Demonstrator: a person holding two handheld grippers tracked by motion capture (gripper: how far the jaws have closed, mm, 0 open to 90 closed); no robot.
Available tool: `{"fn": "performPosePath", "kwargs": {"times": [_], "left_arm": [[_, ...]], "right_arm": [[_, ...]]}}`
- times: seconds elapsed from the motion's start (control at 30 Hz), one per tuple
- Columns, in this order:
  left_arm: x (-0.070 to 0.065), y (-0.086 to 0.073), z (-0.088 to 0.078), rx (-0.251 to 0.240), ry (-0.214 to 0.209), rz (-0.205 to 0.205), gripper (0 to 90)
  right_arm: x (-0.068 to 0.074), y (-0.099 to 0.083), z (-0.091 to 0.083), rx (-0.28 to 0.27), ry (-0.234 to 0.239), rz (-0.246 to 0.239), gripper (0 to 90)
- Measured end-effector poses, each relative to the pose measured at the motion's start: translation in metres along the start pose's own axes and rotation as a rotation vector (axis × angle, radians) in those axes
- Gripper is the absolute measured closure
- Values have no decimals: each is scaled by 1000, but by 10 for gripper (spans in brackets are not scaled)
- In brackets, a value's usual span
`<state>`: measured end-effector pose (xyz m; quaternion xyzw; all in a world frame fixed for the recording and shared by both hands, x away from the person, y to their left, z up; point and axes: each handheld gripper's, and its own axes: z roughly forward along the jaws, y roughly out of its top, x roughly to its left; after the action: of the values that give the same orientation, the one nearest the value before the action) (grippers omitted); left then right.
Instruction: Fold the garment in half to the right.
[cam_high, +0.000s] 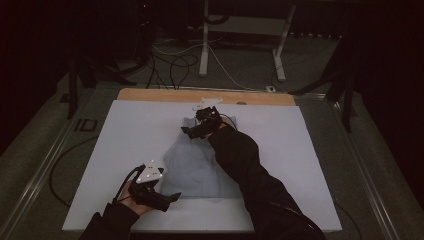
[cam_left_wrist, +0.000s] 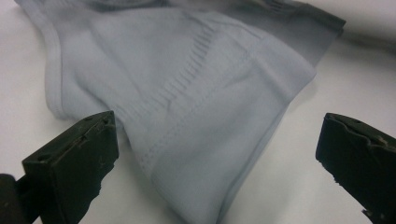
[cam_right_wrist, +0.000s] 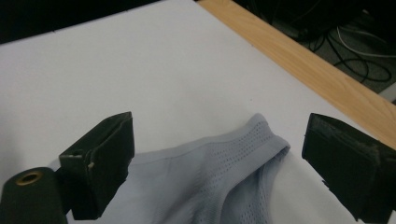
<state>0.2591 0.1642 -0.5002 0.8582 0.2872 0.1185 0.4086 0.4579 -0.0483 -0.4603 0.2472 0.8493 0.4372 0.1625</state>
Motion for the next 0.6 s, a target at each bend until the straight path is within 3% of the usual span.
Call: {"fn": "performPosePath", "kwargs": {"times": [0.1,0.23,0.4,0.6], "left_arm": [[1,-4,2,50,-17,5,7],[3,-8,6,101,-9,5,8],[4,-14,12,169,-15,44,114],[8,-15,18,221,15,21,217]], "right_arm": [[-2,1,7,12,2,4,93],[-4,3,14,21,-7,7,93],[-7,5,23,40,-9,15,93],[-8,5,31,65,-6,11,93]]}}
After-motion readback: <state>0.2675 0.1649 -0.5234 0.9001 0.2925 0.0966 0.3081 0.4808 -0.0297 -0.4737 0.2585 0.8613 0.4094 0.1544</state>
